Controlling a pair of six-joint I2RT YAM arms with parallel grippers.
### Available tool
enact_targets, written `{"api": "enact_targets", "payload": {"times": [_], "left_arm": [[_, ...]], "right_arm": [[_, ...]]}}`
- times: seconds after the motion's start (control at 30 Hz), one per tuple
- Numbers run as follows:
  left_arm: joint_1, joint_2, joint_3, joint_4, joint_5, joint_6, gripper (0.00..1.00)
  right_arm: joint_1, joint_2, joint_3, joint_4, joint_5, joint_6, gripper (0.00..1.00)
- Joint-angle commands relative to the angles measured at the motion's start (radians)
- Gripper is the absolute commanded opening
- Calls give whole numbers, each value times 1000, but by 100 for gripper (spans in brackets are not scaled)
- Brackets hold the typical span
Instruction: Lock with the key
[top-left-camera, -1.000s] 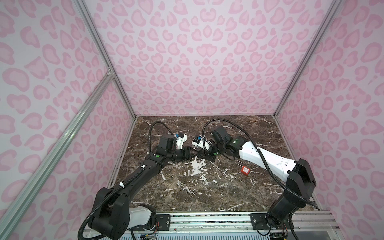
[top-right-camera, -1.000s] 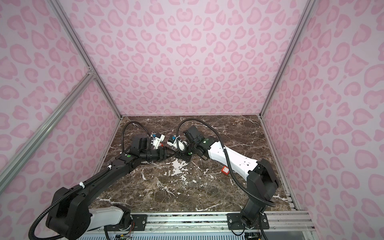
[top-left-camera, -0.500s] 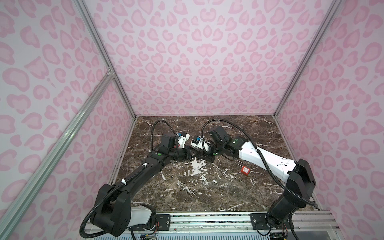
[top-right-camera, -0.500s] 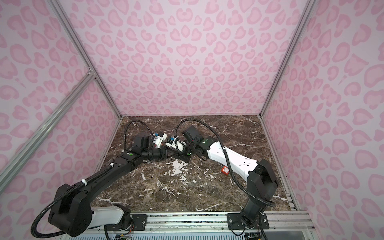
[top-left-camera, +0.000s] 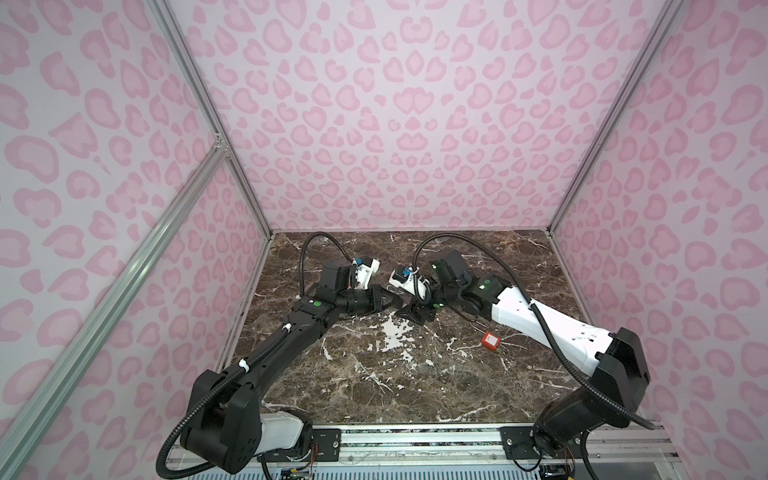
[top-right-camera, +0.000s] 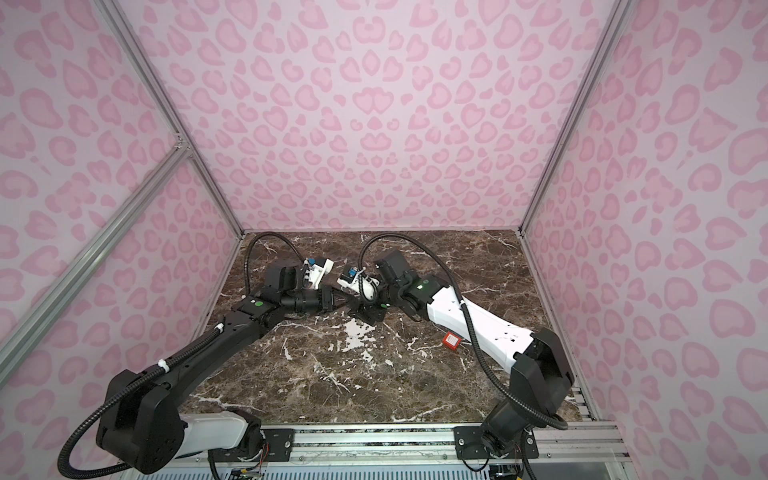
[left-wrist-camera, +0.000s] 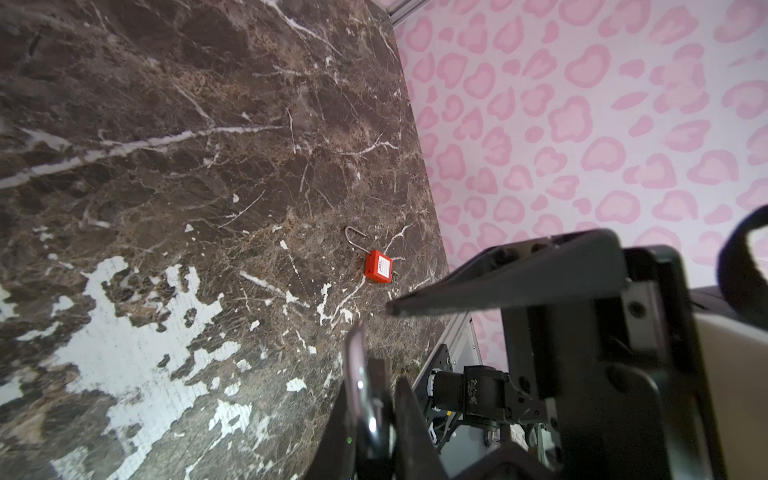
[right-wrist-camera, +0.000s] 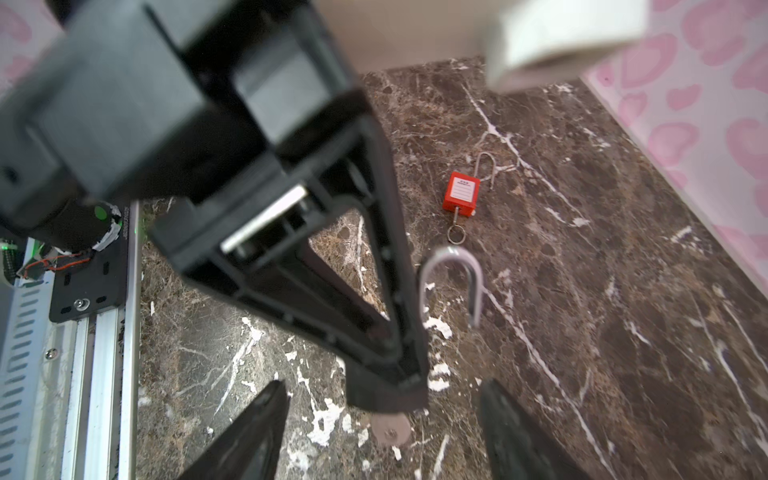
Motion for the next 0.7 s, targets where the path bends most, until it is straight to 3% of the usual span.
{"api": "enact_targets", "payload": {"times": [0.0, 0.17, 0.3, 0.43, 0.67], "left_arm": [[4, -35, 30, 85, -23, 8, 3], [13, -89, 32, 272, -65, -54, 3], [20, -104, 52, 435, -64, -122, 3], [29, -83, 76, 591, -19, -212, 3], [29, -36, 109, 726, 54, -346, 3]], "right_arm": [[-62, -87, -84, 183, -103, 164, 75], [-148, -225, -243, 536, -160, 559, 75], [-190, -272, -288, 719, -194, 803, 74], [-194, -258, -287, 865, -215, 1000, 69], [-193, -197, -279, 1093, -230, 1215, 62]]}}
